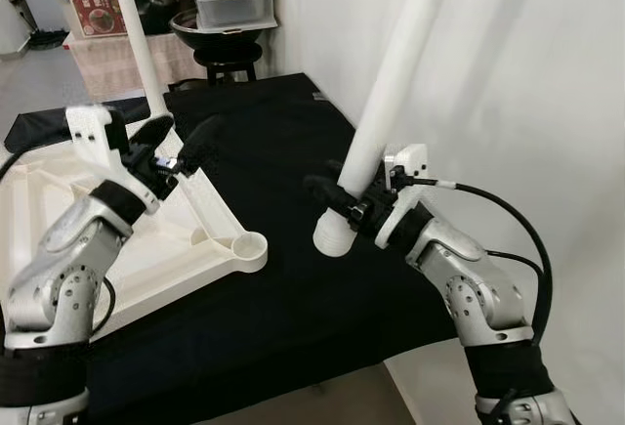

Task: Building children table

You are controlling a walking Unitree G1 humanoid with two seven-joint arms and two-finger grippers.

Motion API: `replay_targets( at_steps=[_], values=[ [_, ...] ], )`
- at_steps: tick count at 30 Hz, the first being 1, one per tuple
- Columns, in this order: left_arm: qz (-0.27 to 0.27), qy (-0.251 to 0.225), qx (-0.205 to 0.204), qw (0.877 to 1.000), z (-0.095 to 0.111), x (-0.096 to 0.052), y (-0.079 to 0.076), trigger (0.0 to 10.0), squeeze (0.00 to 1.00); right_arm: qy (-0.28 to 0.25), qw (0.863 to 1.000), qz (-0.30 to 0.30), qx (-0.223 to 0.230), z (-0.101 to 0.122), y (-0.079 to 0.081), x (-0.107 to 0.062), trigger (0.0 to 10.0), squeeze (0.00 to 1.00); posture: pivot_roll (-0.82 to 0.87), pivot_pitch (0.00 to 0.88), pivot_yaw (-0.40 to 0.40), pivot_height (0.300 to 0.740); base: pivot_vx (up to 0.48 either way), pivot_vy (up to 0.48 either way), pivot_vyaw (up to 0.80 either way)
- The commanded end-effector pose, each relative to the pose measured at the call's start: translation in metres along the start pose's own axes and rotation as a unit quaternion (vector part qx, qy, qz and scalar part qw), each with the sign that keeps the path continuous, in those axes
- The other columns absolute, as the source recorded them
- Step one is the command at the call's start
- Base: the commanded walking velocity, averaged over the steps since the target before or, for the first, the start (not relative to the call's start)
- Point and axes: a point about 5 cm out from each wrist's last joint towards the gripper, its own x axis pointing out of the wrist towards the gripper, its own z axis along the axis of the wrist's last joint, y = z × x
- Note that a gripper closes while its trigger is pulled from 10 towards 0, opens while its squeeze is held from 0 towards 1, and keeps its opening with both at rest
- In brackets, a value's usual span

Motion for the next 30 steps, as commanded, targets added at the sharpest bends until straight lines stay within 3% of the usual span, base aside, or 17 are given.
replay_targets(
  at_steps=[1, 4, 8, 9, 10, 16, 17, 22, 30],
  values=[
    [-0.012, 0.022, 0.014, 1.0, -0.011, -0.001, -0.011, 10.0, 0.0, -0.006, 0.999, -0.03, -0.017, 0.003, -0.005, 0.003, 10.0, 0.0, -0.05, 0.028, -0.004, 0.74, 0.0, 0.0, 0.0],
    [-0.02, 0.058, 0.027, 0.998, -0.034, -0.007, -0.028, 10.0, 0.0, 0.022, 0.996, -0.068, -0.061, -0.004, -0.008, 0.005, 10.0, 0.0, -0.03, 0.03, -0.002, 0.74, 0.0, 0.0, 0.0],
    [-0.019, 0.066, 0.035, 0.997, -0.039, -0.009, -0.031, 10.0, 0.0, 0.028, 0.993, -0.08, -0.078, -0.005, -0.009, 0.005, 10.0, 0.0, -0.03, 0.03, -0.002, 0.74, 0.0, 0.0, 0.0],
    [0.007, 0.102, 0.067, 0.992, -0.061, -0.015, -0.04, 10.0, 0.0, 0.031, 0.989, -0.109, -0.095, -0.013, -0.012, 0.004, 10.0, 0.0, -0.02, 0.035, -0.003, 0.74, 0.0, 0.0, 0.0],
    [0.007, 0.102, 0.067, 0.992, -0.061, -0.015, -0.04, 10.0, 0.0, 0.031, 0.989, -0.109, -0.095, -0.013, -0.012, 0.004, 10.0, 0.0, -0.02, 0.035, -0.003, 0.74, 0.0, 0.0, 0.0],
    [0.04, 0.118, 0.071, 0.99, -0.076, -0.026, -0.048, 10.0, 0.0, 0.026, 0.996, -0.069, -0.058, -0.026, -0.009, -0.003, 10.0, 0.0, -0.02, 0.038, -0.004, 0.74, 0.0, 0.0, 0.0],
    [0.039, 0.118, 0.085, 0.989, -0.077, -0.033, -0.053, 10.0, 0.0, 0.03, 0.999, -0.037, -0.01, -0.039, -0.004, -0.008, 10.0, 0.0, -0.01, 0.043, -0.007, 0.74, 0.0, 0.0, 0.8],
    [0.035, 0.123, 0.09, 0.988, -0.081, -0.043, -0.059, 10.0, 0.0, 0.037, 0.999, -0.037, -0.001, -0.055, 0.0, -0.008, 10.0, 0.0, -0.02, 0.046, 0.0, 0.74, 0.0, 0.0, 0.8],
    [0.028, 0.116, 0.088, 0.989, -0.083, -0.045, -0.064, 10.0, 0.0, 0.025, 0.999, -0.037, -0.015, -0.052, -0.003, -0.003, 10.0, 0.0, -0.01, 0.047, -0.006, 0.74, 0.0, 0.0, 0.8]
  ],
)
